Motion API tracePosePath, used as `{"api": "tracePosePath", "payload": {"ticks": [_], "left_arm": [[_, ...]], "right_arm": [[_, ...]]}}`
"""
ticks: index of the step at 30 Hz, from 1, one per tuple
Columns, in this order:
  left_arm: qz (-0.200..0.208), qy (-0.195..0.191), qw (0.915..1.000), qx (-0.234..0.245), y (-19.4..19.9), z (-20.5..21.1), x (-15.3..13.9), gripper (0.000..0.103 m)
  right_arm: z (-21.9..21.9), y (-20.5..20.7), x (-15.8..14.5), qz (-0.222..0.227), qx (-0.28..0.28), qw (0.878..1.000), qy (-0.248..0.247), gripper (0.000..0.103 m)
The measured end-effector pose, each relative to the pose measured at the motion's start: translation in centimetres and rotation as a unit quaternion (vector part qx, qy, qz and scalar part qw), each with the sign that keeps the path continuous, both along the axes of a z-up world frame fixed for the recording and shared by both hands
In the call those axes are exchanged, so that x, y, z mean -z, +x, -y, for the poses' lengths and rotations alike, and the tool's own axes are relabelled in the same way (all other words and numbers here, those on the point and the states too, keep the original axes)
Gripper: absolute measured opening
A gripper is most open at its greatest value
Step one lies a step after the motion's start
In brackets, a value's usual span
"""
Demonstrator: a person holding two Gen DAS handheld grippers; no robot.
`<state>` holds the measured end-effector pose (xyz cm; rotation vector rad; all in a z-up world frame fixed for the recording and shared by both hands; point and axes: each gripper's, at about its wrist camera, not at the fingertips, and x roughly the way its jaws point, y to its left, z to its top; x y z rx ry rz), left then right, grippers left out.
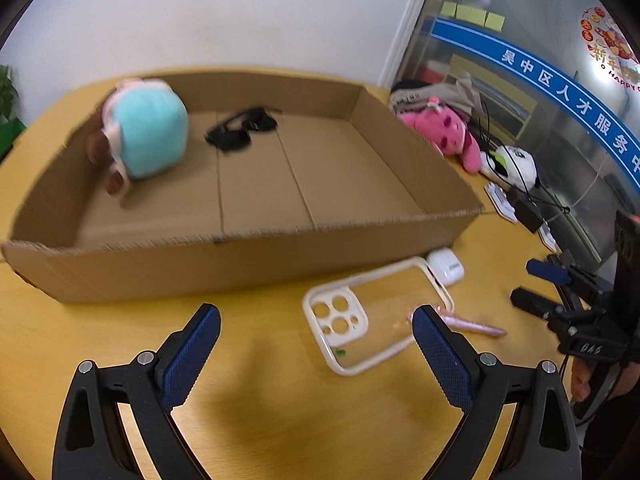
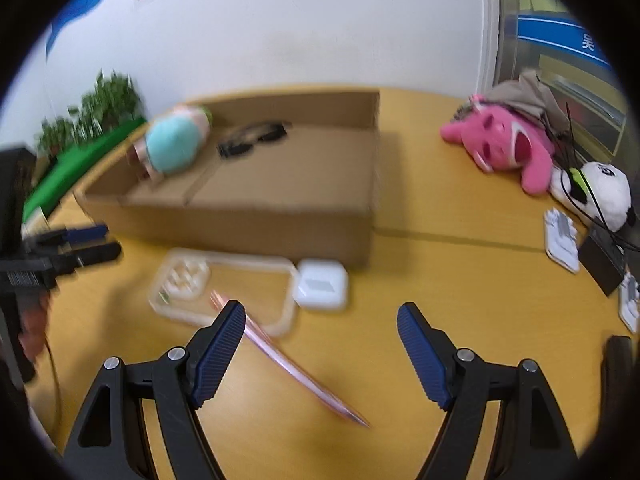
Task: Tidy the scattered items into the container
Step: 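Close left gripper on the phone case rim while right gripper grasps the pink pen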
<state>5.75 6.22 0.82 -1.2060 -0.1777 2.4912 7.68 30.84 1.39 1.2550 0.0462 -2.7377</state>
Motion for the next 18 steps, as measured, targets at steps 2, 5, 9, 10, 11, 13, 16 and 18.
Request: {"api": "tracePosePath", "payload": {"ticks": [2,5,9,10,11,13,16,18], "left_arm": [[0.014,0.0,0.9999,0.001,-0.3,-0.4,0.7,0.097],[0.035,0.008,0.9993,0.007,-1.0,-0.7,1.7,0.089],[0.079,0.009,0.9968,0.007,-2.1,-1.2,3.7,0.064],[0.085,0.01,0.9963,0.008,-2.2,-1.3,4.0,0.06],[0.083,0.009,0.9965,0.006,-2.2,-1.4,4.1,0.057],[0.085,0.005,0.9963,0.007,-2.3,-1.5,4.2,0.043],[0.091,-0.002,0.9959,0.0,-2.5,-1.2,4.4,0.02],[0.095,0.002,0.9954,-0.005,-2.6,-0.7,4.5,0.011]], "right_arm": [[-0.3,0.3,1.2,0.018,-0.001,1.0,-0.002,0.078],[0.1,0.6,2.6,0.035,-0.01,0.999,-0.005,0.078],[1.2,0.2,3.6,0.046,-0.02,0.999,0.006,0.078],[1.4,0.1,3.7,0.046,-0.023,0.999,0.008,0.078],[1.5,0.0,3.7,0.046,-0.026,0.999,0.008,0.078],[1.8,-0.2,3.7,0.048,-0.035,0.998,0.007,0.078],[2.0,-0.6,4.4,0.065,-0.044,0.997,0.013,0.072],[2.2,-0.8,5.0,0.083,-0.047,0.995,0.02,0.052]]}}
